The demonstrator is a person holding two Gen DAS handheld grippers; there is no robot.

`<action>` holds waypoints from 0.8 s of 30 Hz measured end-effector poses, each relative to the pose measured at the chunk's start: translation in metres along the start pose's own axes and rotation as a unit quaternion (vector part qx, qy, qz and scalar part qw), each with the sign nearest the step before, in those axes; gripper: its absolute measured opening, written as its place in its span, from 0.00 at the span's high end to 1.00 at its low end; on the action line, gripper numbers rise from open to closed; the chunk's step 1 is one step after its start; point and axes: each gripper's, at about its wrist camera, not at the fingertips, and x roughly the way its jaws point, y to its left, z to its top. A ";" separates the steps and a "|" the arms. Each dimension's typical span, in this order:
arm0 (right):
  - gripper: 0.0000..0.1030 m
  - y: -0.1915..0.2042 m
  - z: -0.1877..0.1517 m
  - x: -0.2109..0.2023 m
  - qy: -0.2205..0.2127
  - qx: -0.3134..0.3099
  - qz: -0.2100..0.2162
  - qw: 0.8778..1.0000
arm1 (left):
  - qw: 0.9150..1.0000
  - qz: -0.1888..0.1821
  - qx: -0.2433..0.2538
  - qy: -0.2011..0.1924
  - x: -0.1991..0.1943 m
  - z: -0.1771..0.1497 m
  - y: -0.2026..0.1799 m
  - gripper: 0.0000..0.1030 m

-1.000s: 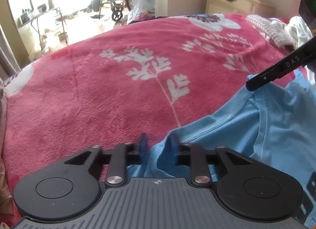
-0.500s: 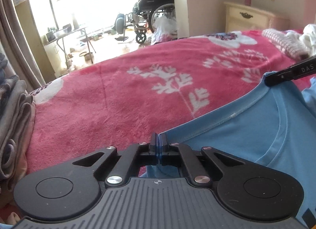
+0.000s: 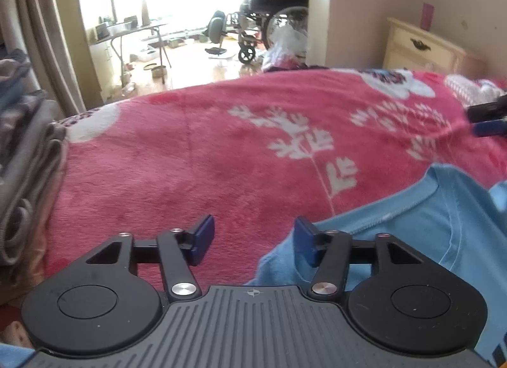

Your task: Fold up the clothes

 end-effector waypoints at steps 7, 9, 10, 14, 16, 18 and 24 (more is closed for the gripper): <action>0.40 -0.025 0.020 -0.119 -0.021 -0.029 -0.106 0.994 | 1.000 -0.003 0.022 -0.007 -0.045 0.011 -0.001 0.36; 0.42 -0.027 -0.010 -0.139 0.000 -0.057 -0.128 0.990 | 0.999 -0.023 0.030 -0.011 -0.060 0.010 -0.007 0.35; 0.45 -0.027 -0.026 -0.148 0.013 -0.072 -0.139 0.988 | 0.999 -0.032 0.036 -0.012 -0.068 0.008 -0.011 0.34; 0.59 -0.040 -0.096 -0.154 0.074 -0.095 -0.158 0.980 | 0.995 -0.069 0.069 -0.014 -0.089 -0.004 -0.032 0.34; 0.64 -0.053 -0.125 -0.141 0.098 -0.101 -0.176 0.974 | 0.993 -0.084 0.081 -0.010 -0.093 -0.012 -0.044 0.34; 0.67 -0.068 -0.134 -0.129 0.097 -0.105 -0.199 0.969 | 0.991 -0.098 0.089 -0.006 -0.094 -0.019 -0.055 0.34; 0.93 -0.124 -0.113 -0.132 0.062 -0.095 -0.266 0.957 | 0.989 -0.103 0.100 0.018 -0.088 -0.035 -0.079 0.34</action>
